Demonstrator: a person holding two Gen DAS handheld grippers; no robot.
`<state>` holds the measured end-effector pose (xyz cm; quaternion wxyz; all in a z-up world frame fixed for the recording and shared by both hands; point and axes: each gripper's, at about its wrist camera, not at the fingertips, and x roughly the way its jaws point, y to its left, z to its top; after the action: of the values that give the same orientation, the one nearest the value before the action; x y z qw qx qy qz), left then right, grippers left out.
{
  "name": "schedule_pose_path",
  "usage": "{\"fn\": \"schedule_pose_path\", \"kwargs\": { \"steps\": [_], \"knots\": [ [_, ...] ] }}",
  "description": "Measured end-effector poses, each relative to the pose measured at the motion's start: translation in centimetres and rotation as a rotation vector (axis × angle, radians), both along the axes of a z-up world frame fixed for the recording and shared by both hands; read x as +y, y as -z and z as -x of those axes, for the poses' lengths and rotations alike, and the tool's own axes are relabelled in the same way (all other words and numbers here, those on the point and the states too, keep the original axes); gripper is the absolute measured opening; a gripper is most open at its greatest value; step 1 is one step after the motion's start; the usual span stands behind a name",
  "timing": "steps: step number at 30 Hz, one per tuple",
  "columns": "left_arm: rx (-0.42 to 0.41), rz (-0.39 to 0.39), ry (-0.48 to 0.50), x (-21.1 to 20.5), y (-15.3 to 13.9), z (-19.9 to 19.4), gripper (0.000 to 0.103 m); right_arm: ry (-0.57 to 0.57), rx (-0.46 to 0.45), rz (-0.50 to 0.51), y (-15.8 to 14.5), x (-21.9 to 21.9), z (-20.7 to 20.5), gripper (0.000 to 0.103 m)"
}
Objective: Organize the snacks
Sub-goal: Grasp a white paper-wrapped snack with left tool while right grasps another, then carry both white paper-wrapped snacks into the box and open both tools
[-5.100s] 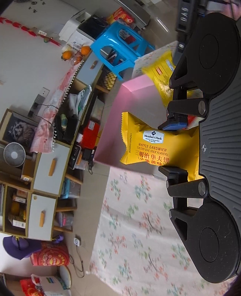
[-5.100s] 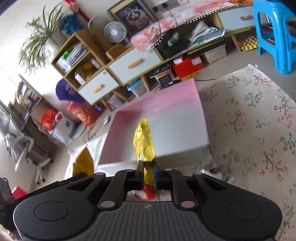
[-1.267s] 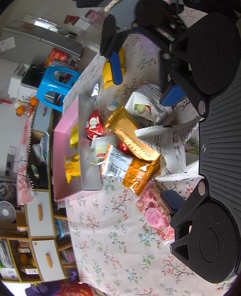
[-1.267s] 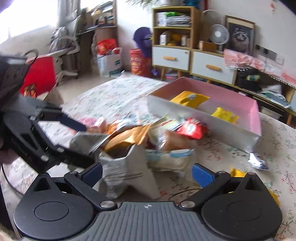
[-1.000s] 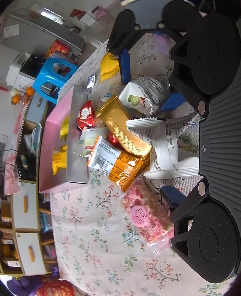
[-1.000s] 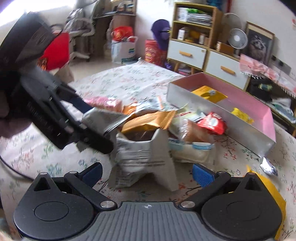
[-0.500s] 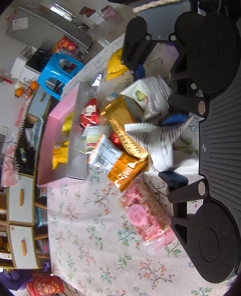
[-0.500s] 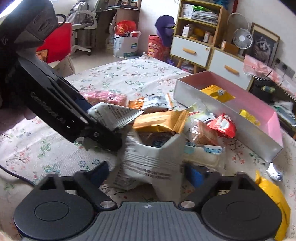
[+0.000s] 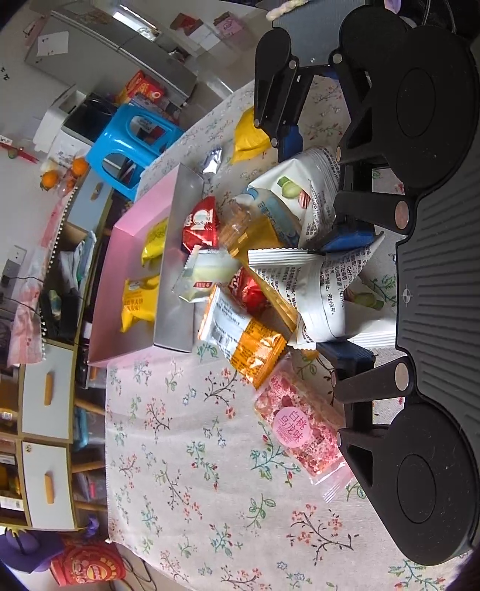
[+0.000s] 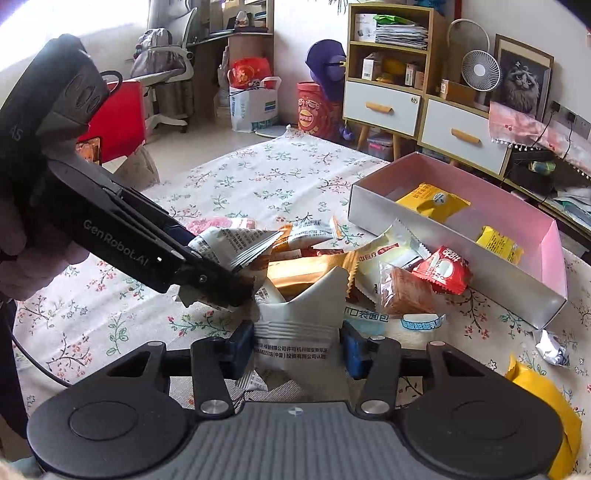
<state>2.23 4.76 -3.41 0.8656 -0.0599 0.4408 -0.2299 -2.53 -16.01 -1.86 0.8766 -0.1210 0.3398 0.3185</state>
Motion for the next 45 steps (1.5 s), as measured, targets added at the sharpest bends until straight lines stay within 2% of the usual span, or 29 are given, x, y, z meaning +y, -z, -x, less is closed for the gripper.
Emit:
{"fn": "schedule_pose_path", "kwargs": {
  "steps": [13,19,35,45],
  "knots": [
    [-0.022,0.049,-0.020,0.2,-2.2,-0.4,0.047,0.044,-0.005,-0.098,-2.5,-1.4,-0.5,0.038],
    [-0.053,0.068,-0.018,-0.5,-3.7,-1.0,0.047,0.080,-0.036,-0.153,-4.0,-2.3,-1.2,0.038],
    [-0.078,0.098,-0.116,-2.5,-5.1,-4.6,0.047,0.326,-0.095,-0.179,-5.0,-5.4,-7.1,0.038],
    [-0.055,0.067,-0.164,-3.8,-4.6,-7.6,0.047,0.437,-0.060,-0.210,-4.4,-8.4,-9.9,0.039]
  ]
}}
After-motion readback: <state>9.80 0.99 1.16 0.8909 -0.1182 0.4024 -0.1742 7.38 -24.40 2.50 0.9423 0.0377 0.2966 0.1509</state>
